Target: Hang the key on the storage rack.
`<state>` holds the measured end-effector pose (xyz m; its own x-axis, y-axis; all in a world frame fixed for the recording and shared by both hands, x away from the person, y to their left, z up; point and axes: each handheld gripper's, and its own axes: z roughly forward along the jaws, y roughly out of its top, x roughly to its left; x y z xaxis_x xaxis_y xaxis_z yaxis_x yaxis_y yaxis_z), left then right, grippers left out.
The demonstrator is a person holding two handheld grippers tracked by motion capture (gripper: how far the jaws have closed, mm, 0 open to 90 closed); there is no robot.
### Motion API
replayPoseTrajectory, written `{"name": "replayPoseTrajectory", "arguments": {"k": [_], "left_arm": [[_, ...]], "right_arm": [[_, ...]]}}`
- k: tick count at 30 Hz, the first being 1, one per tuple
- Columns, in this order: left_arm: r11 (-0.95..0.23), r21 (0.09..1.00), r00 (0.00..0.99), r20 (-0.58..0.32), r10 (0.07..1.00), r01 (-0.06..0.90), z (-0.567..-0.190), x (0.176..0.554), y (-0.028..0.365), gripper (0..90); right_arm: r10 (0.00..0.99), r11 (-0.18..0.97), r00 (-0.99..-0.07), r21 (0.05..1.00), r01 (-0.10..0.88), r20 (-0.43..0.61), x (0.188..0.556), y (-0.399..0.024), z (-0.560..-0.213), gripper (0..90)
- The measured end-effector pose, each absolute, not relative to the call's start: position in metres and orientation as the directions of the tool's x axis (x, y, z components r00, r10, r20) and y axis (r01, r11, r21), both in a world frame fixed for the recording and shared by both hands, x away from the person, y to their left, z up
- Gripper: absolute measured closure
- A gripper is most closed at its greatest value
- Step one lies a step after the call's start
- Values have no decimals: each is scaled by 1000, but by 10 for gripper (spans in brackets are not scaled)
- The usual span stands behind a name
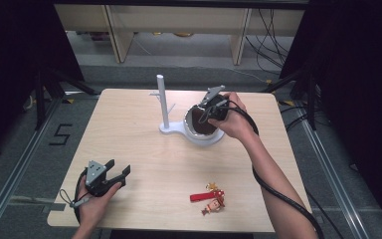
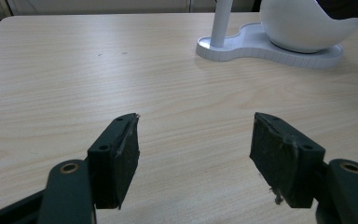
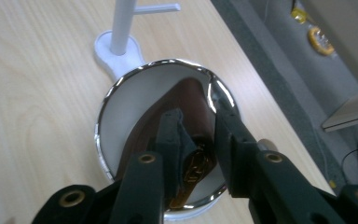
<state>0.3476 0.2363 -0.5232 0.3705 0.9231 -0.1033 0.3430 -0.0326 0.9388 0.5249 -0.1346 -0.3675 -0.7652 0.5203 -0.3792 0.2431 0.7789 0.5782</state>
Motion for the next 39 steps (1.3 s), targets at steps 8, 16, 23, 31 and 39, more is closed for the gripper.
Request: {"name": "replayPoseTrajectory", "arguments": {"k": [8,16,23,31,39], "left_arm": [[-36,939,373,-100,922,341,-523,347,236,318],[-37,940,377,-100,921,340,-523,348,236,318],[-43,940,385,-97,918,339,-520,346,234,300],[-59,943,469,-108,877,328,-508,341,215,284],[-94,943,541,-99,835,319,-501,345,203,286]], "right_arm": [[542,750,-754,618,235,-371,521,-140,-368,607],[636,660,-706,695,286,-313,503,-165,-358,545],[726,563,-661,716,412,-191,487,-196,-366,543],[784,504,-610,690,519,-114,468,-230,-386,550],[815,472,-574,660,585,-74,455,-253,-404,545]]}}
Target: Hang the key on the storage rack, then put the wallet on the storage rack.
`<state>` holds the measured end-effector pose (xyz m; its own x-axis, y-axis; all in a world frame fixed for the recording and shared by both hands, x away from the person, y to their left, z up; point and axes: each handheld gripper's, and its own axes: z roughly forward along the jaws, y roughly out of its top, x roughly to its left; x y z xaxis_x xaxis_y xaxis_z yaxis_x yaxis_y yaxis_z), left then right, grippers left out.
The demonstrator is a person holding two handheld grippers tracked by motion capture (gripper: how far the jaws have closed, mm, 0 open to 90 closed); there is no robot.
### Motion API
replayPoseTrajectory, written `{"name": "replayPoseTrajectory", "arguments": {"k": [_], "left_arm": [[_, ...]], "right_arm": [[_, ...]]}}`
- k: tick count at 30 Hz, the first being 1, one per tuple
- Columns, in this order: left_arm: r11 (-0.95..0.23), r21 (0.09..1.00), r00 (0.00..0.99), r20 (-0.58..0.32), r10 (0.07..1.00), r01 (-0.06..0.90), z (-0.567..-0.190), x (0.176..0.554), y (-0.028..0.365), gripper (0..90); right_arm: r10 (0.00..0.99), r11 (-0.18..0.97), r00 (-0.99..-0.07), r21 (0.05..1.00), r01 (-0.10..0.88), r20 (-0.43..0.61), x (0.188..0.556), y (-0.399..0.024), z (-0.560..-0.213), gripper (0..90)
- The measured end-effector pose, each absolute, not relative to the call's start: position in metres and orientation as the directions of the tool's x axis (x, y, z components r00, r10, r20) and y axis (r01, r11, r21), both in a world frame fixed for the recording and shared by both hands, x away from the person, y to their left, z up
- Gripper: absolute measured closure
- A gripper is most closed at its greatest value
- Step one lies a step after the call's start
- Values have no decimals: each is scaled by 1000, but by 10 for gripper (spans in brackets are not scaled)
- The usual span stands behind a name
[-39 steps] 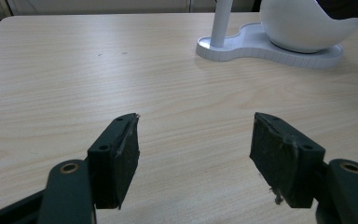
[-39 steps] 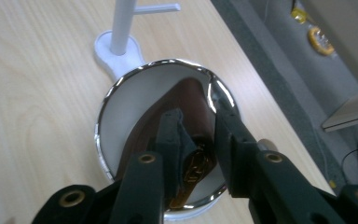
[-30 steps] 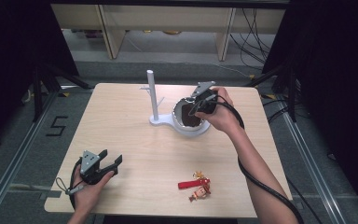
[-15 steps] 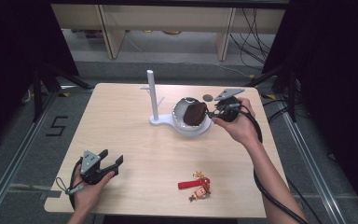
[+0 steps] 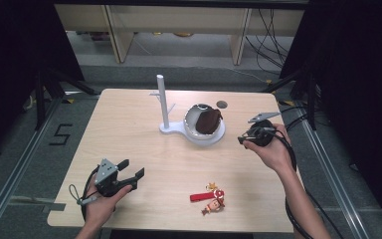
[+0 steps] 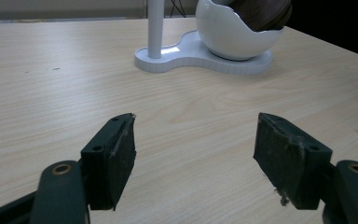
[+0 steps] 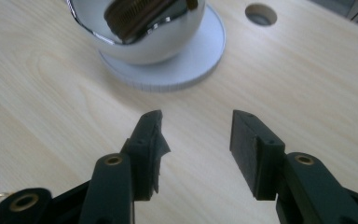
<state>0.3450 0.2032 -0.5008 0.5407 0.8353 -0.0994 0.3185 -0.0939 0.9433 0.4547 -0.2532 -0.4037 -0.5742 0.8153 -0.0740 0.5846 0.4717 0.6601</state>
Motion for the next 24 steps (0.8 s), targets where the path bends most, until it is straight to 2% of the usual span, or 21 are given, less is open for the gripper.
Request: {"name": "replayPoseTrajectory", "arguments": {"k": [6,10,18,24], "left_arm": [[-109,920,577,-141,805,377,-492,344,191,296],[-146,899,632,-166,757,412,-485,346,178,310],[-367,838,802,-133,583,405,-468,346,137,351],[-490,783,869,-127,479,384,-465,345,112,359]], "right_arm": [[846,425,-534,606,672,-1,450,-260,-415,546],[844,427,-536,581,693,19,450,-264,-425,555],[852,418,-521,534,735,50,447,-268,-428,567],[848,424,-527,521,741,61,444,-267,-430,569]]}}
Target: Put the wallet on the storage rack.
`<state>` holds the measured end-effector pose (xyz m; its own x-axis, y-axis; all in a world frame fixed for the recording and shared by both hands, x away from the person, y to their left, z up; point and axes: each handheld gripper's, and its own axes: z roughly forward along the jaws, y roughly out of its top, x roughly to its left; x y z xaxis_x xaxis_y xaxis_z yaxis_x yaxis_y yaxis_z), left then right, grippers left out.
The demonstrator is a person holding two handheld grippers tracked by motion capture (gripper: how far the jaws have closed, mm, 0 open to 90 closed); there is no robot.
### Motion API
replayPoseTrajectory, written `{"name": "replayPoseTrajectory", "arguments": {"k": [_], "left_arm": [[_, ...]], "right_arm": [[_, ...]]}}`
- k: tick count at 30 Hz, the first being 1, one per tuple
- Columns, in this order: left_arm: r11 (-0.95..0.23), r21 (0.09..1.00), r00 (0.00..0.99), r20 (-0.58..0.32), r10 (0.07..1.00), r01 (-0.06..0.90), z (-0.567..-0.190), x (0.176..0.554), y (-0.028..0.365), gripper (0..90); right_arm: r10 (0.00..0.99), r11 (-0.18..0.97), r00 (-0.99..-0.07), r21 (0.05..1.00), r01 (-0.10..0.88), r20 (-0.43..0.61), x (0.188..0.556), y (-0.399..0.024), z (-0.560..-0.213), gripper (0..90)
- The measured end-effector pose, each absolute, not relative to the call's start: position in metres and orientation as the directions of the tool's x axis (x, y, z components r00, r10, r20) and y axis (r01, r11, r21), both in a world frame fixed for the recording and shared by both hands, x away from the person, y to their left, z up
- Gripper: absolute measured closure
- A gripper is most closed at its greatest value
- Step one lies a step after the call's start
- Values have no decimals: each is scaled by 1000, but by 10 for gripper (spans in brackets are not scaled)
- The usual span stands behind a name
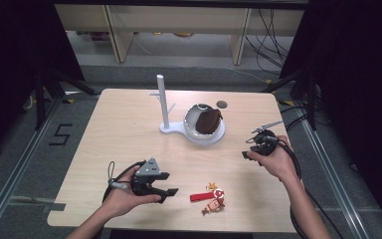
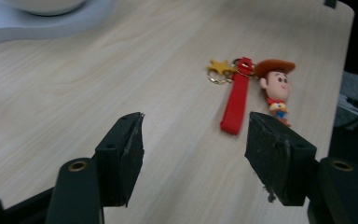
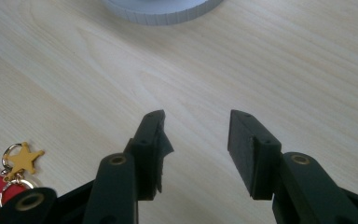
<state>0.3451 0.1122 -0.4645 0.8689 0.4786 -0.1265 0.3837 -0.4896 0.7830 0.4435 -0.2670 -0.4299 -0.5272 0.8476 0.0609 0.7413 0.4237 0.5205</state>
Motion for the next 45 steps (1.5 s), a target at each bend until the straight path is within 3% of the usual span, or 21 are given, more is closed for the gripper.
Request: {"name": "replayPoseTrajectory", "arguments": {"k": [17,32,45], "left_arm": [[-616,730,943,-122,309,296,-476,330,49,362],[-656,706,955,-104,277,267,-488,328,11,377],[-705,676,965,-32,261,213,-493,330,-8,395]], "right_arm": [[843,431,-532,493,756,79,443,-260,-440,566],[846,423,-527,493,760,86,441,-264,-442,562],[842,428,-534,502,751,81,443,-264,-440,558]]}}
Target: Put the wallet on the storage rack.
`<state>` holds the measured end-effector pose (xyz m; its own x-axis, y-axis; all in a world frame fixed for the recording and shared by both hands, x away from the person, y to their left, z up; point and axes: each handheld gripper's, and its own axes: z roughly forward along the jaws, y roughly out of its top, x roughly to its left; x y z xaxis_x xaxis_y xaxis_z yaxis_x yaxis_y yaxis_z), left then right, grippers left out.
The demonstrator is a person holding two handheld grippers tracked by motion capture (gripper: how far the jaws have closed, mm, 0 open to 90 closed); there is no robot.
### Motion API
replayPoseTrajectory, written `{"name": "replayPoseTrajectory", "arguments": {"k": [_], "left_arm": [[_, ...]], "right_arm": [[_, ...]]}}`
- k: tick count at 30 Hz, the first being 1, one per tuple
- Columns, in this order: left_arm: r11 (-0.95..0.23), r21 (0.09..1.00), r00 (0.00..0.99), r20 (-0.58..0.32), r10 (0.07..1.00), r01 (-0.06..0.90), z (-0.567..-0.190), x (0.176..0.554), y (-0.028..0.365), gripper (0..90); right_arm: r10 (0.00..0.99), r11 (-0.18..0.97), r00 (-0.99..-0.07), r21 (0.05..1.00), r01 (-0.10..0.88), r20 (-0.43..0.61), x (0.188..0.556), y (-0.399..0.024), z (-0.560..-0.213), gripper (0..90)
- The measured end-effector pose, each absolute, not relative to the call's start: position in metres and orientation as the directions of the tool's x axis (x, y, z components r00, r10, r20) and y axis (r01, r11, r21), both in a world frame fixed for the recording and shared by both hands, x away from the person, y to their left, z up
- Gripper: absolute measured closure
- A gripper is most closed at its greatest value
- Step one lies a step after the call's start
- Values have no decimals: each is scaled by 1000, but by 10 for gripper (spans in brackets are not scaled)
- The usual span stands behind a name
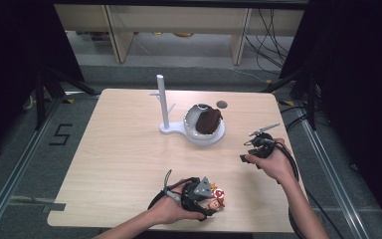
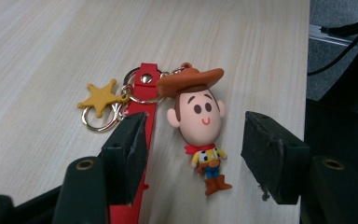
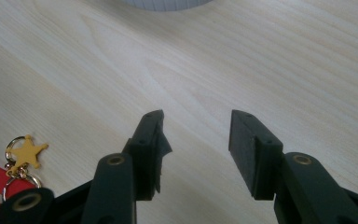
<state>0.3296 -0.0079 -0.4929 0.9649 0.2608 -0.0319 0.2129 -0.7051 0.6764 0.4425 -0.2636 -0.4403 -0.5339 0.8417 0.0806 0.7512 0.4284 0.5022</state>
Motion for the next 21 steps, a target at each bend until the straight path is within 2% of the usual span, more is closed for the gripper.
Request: {"name": "replayPoseTrajectory", "arguments": {"k": [15,21], "left_arm": [[-732,646,965,-27,261,216,-500,327,-18,448],[-752,627,967,-9,254,203,-499,325,-24,463]], "right_arm": [[861,405,-502,486,774,82,442,-263,-443,555],[846,419,-525,496,761,91,442,-264,-442,554]]}}
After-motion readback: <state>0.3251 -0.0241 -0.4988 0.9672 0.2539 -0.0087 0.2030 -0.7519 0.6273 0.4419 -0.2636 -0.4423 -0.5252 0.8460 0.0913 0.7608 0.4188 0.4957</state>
